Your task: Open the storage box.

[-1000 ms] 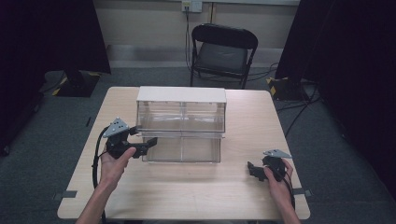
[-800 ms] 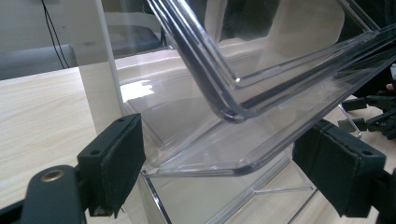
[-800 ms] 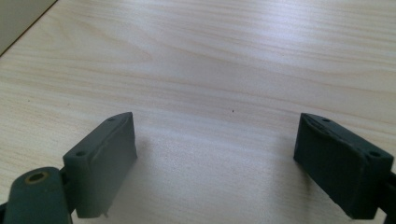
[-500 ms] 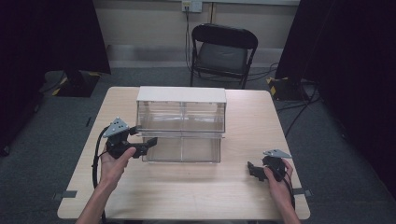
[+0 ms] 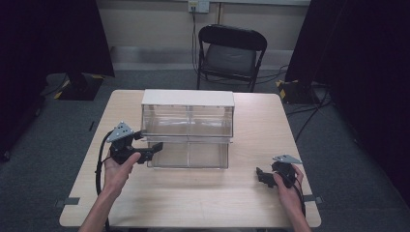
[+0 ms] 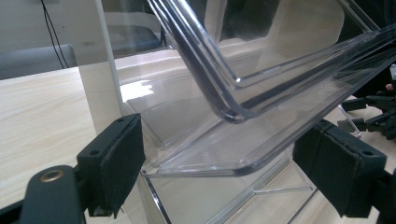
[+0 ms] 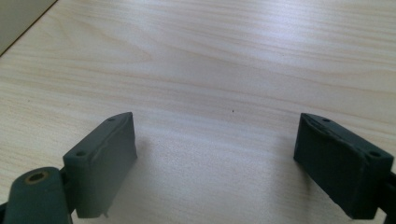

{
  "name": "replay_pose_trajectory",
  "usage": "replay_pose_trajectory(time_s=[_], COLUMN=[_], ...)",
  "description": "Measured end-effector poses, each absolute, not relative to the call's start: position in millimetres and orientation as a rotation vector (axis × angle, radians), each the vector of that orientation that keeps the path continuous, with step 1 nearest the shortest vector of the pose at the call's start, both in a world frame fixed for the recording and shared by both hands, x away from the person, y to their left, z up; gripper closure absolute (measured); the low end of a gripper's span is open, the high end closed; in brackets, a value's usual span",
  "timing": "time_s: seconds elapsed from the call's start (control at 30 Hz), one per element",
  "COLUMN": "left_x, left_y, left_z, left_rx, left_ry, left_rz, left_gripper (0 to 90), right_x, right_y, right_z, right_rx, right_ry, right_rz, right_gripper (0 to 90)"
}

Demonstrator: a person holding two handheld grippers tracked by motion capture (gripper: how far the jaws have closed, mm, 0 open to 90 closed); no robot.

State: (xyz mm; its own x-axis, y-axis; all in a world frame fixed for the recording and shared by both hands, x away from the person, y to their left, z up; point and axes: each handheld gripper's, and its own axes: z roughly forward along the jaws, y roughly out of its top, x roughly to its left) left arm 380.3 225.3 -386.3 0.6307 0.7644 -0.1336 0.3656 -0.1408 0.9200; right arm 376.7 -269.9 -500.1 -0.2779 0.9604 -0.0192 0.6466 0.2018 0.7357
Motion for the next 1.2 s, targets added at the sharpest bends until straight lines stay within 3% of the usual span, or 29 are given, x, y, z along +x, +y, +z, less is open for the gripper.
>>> replay_pose_trajectory(time_s=[1.2], left_x=[380.1], left_y=[224.8], left_z=[-386.2], left_rx=[1.749], left_ry=[0.928], left_rz=[0.448], left_gripper=[16.2], right_x=[376.6], right_y=[-269.9], right_z=[-500.1], right_rx=[1.491], right_ry=[2.001], right_rz=[0.860], right_gripper=[12.2])
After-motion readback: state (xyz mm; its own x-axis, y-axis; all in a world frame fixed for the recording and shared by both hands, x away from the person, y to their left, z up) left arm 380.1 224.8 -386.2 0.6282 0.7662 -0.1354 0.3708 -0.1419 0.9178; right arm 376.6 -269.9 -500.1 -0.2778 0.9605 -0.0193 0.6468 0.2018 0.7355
